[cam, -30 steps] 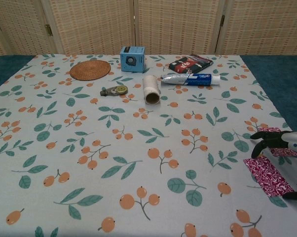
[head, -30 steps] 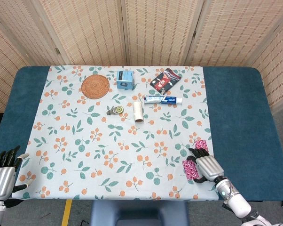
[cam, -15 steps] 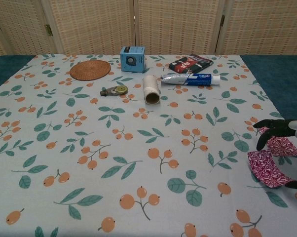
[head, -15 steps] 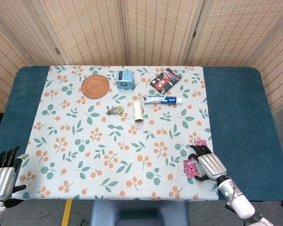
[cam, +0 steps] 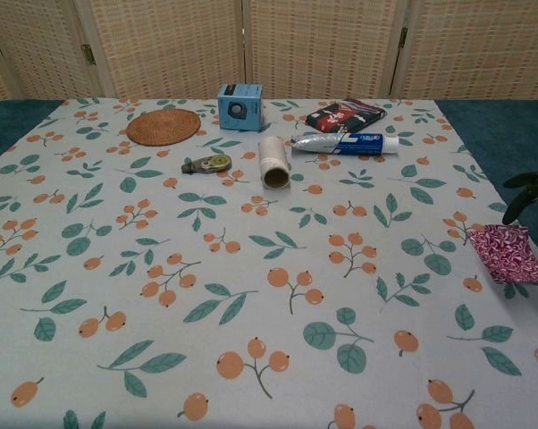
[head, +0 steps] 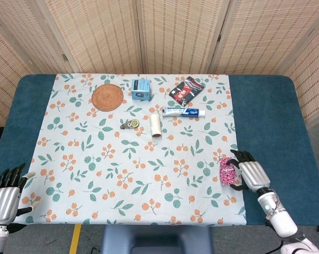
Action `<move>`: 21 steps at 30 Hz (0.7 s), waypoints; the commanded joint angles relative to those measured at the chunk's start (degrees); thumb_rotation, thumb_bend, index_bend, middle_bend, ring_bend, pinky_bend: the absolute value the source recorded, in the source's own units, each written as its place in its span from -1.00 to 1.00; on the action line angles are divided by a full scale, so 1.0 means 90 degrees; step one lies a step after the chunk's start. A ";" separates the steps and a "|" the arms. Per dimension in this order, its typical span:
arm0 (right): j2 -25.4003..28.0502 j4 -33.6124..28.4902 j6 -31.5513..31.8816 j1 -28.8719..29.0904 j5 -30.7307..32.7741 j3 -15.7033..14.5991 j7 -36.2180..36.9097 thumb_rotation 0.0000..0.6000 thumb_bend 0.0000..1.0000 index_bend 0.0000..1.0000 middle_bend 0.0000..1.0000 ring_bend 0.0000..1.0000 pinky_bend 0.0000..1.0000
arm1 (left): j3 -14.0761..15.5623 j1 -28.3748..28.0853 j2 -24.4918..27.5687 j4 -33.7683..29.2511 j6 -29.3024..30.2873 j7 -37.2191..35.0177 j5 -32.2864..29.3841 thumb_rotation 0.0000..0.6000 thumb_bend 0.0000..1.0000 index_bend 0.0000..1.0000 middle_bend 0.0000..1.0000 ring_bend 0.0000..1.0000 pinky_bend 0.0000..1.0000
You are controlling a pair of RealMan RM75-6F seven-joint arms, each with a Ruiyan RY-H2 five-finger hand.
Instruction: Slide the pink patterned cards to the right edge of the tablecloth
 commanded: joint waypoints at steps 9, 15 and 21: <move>-0.0314 0.0676 -0.0713 0.0365 0.0620 0.0305 0.0119 0.97 -0.58 -0.39 -0.84 -1.00 -1.00 | -0.0001 0.0000 0.0006 -0.0016 -0.0028 0.0018 -0.0056 1.00 -0.66 -0.48 -0.87 -0.83 -1.00; -0.0361 0.0759 -0.0888 0.0446 0.0839 0.0334 0.0033 0.97 -0.58 -0.42 -0.84 -1.00 -1.00 | 0.0004 0.0006 0.0000 0.0006 -0.0042 0.0007 -0.0081 1.00 -0.66 -0.48 -0.87 -0.83 -1.00; -0.0382 0.0804 -0.0959 0.0466 0.0970 0.0336 0.0005 0.97 -0.58 -0.45 -0.84 -1.00 -1.00 | 0.0003 -0.0001 -0.0016 0.0030 -0.0058 0.0000 -0.0090 1.00 -0.66 -0.48 -0.87 -0.83 -1.00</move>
